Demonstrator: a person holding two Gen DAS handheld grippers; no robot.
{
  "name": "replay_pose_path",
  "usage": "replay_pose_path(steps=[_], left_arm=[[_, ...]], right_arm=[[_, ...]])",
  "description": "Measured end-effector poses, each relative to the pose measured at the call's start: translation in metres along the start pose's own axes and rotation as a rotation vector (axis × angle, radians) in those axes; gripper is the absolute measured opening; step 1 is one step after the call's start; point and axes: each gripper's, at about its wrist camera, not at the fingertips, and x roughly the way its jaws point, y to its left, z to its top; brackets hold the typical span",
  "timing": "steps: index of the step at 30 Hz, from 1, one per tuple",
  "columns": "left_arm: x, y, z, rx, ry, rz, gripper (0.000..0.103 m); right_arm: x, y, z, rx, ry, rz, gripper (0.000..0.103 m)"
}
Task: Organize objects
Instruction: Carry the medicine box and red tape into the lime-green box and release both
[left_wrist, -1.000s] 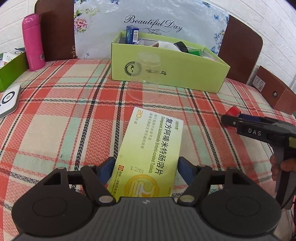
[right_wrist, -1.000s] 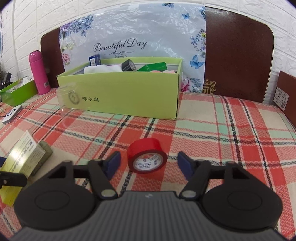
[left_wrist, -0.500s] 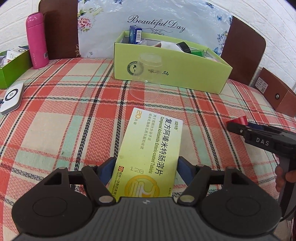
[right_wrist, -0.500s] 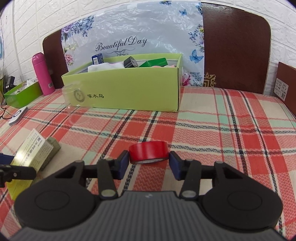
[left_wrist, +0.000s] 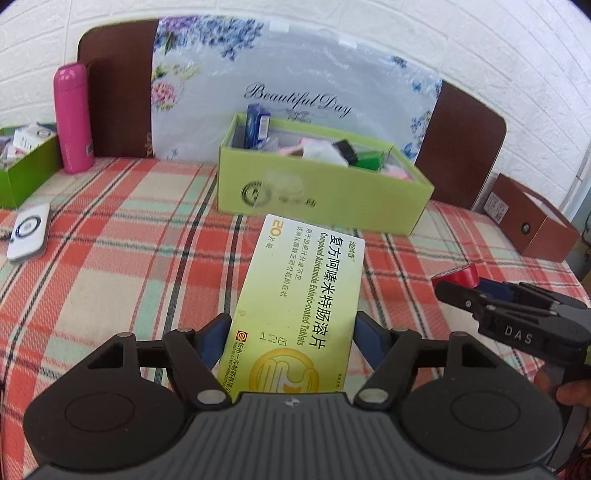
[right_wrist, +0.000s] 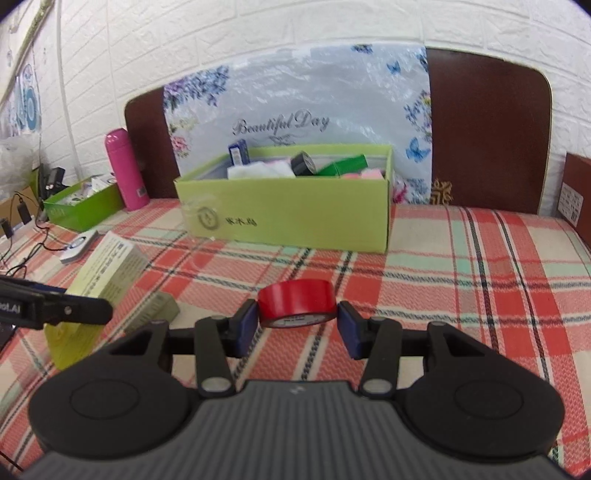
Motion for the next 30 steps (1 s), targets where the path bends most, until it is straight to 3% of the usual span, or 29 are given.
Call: replay_pose_path(steps=[9,16,30], left_arm=[[-0.01,-0.025,0.055,0.067,-0.134,-0.072,0.074],[0.002,-0.04,0.102,0.084,-0.194,-0.101,0.074],[0.074,-0.043,0.184,0.083,-0.219,-0.064,0.074]], right_arm=[[-0.013,0.008,0.037,-0.06,-0.098,0.008,0.046],[-0.004,0.004,0.067,-0.087,-0.162,-0.01,0.046],[0.075,-0.023,0.114,-0.065,-0.205,-0.033,0.047]])
